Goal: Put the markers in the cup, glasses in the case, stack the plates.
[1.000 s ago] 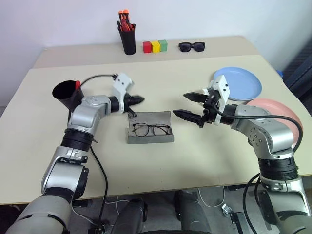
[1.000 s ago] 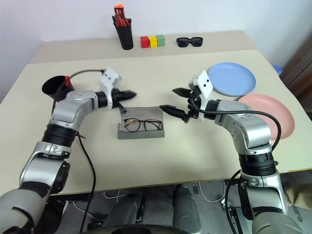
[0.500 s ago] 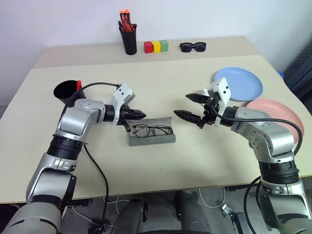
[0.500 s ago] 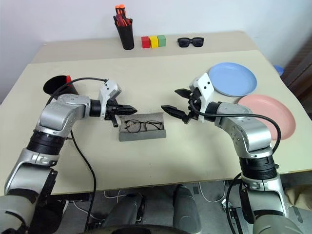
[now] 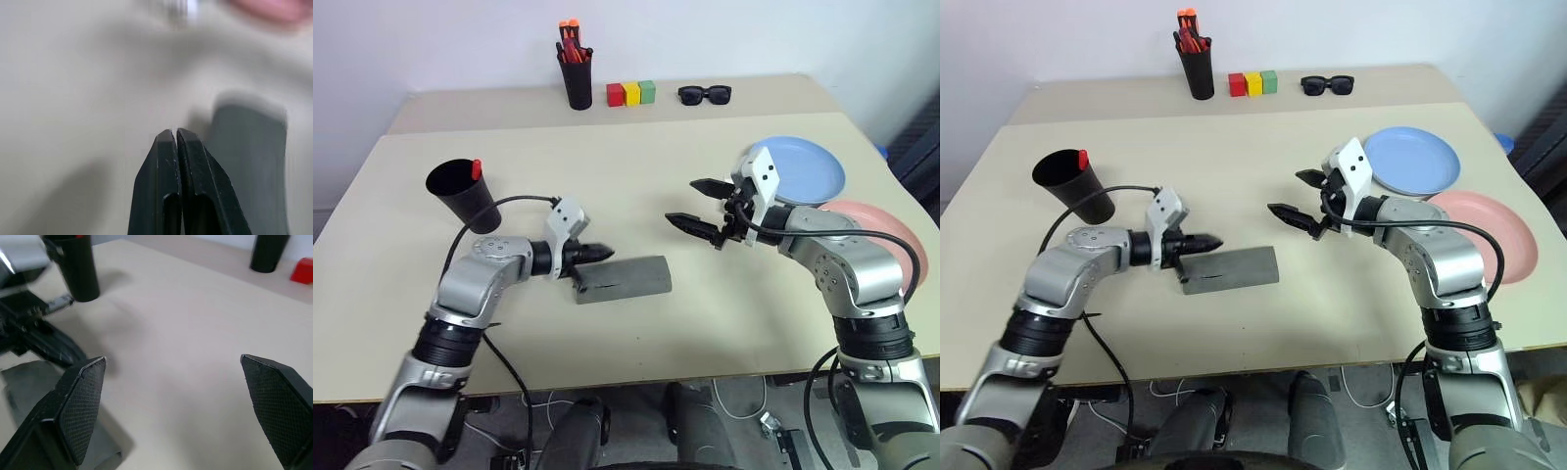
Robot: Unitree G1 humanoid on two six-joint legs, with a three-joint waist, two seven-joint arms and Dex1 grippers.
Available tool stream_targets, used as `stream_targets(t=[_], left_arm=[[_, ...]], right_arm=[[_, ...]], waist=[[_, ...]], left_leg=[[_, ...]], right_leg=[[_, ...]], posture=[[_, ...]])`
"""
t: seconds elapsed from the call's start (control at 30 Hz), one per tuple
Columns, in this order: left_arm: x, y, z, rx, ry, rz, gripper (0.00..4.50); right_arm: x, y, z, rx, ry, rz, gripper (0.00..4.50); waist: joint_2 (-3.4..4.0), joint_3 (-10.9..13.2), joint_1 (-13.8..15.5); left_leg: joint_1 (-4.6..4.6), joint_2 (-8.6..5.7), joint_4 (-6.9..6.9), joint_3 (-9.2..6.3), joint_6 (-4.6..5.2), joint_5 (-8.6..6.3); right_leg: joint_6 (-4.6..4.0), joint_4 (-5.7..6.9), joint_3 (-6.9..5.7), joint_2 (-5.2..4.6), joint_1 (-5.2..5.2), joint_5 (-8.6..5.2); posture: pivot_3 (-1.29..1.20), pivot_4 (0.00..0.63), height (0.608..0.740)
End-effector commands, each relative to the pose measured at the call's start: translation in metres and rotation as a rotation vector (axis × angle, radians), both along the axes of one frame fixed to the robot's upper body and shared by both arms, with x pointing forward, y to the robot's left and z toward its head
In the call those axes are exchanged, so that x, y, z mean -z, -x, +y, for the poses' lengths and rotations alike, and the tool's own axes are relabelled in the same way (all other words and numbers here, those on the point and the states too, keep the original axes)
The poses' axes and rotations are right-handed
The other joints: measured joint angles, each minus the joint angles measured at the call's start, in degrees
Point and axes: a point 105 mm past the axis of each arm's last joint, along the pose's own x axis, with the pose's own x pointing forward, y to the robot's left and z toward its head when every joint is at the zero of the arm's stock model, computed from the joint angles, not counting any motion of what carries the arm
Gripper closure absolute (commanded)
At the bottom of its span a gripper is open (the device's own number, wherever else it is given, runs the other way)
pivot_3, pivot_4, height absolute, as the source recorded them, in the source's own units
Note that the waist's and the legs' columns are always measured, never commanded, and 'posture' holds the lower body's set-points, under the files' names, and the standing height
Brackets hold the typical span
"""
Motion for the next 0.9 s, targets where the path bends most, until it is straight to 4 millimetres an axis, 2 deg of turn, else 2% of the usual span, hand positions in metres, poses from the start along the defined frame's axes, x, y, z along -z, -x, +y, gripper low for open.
stream_targets(t=[0.03, 0.13, 0.23, 0.33, 0.4, 0.53, 0.7, 0.8, 0.9], left_arm=[[-0.05, -0.002, 0.019, 0.019, 0.116, -0.157, 3.13], [-0.049, 0.008, 0.03, 0.11, 0.113, -0.143, 1.62], [-0.047, 0.018, 0.041, 0.191, 0.119, -0.115, 0.1], [-0.046, 0.025, 0.048, 0.262, 0.126, -0.079, 0.01], [-0.045, 0.028, 0.049, 0.296, 0.129, -0.054, 0.01], [-0.042, 0.031, 0.044, 0.347, 0.129, -0.059, 0.01], [-0.046, 0.03, 0.036, 0.366, 0.145, -0.083, 0.01], [-0.045, 0.033, 0.033, 0.384, 0.145, -0.063, 0.01], [-0.046, 0.035, 0.035, 0.386, 0.144, -0.06, 0.0]], right_arm=[[-0.02, -0.015, -0.038, 0.188, 0.01, -0.068, 0.0], [-0.015, -0.015, -0.072, 0.324, 0.024, -0.014, 0.0], [-0.004, -0.004, -0.105, 0.441, 0.099, 0.044, 0.0], [0.008, 0.014, -0.133, 0.551, 0.145, 0.153, 0.0], [0.012, 0.024, -0.142, 0.591, 0.17, 0.189, 0.0], [0.037, 0.041, -0.169, 0.717, 0.295, 0.264, 0.0], [0.065, 0.054, -0.186, 0.796, 0.362, 0.35, 0.0], [0.072, 0.055, -0.193, 0.837, 0.378, 0.37, 0.0], [0.073, 0.054, -0.196, 0.851, 0.365, 0.38, 0.79]], waist=[[0.02, -0.01, -0.09], [0.08, -0.04, -0.24], [0.07, -0.04, -0.2], [0.06, -0.03, -0.05], [0.07, -0.03, -0.09], [0.05, -0.04, -0.16], [0.05, -0.04, -0.18], [0.05, -0.04, -0.25], [0.05, -0.04, -0.16]], left_leg=[[0.01, 0.0, -0.01, 0.0, 0.0, 0.0], [0.05, -0.01, -0.05, 0.12, -0.03, 0.01], [0.0, -0.02, -0.06, 0.16, -0.01, -0.01], [-0.03, -0.02, -0.05, 0.17, 0.16, -0.1], [-0.01, -0.01, -0.04, 0.17, 0.18, -0.11], [0.05, 0.01, -0.02, 0.21, 0.18, -0.1], [0.08, 0.01, 0.0, 0.26, 0.18, -0.1], [0.08, 0.02, 0.0, 0.27, 0.18, -0.1], [0.08, 0.02, 0.0, 0.27, 0.18, -0.1]], right_leg=[[0.0, 0.0, 0.0, 0.0, 0.0, 0.0], [0.0, 0.0, 0.05, -0.01, -0.01, 0.0], [0.0, -0.04, 0.06, -0.01, -0.03, 0.0], [0.01, -0.05, 0.06, -0.01, -0.03, 0.0], [0.01, -0.04, 0.07, -0.01, -0.03, 0.0], [0.02, -0.04, 0.11, 0.0, 0.04, -0.01], [0.02, -0.03, 0.14, 0.0, 0.05, -0.01], [0.03, -0.03, 0.16, 0.0, 0.05, 0.0], [0.03, -0.02, 0.15, 0.0, 0.05, 0.0]], posture=[[0.0, 0.15, 0.74], [0.0, 0.15, 0.74], [0.0, 0.15, 0.74], [0.0, 0.15, 0.74], [0.0, 0.15, 0.74], [0.0, 0.15, 0.74], [0.0, 0.15, 0.74], [0.0, 0.15, 0.74], [0.0, 0.15, 0.74]])
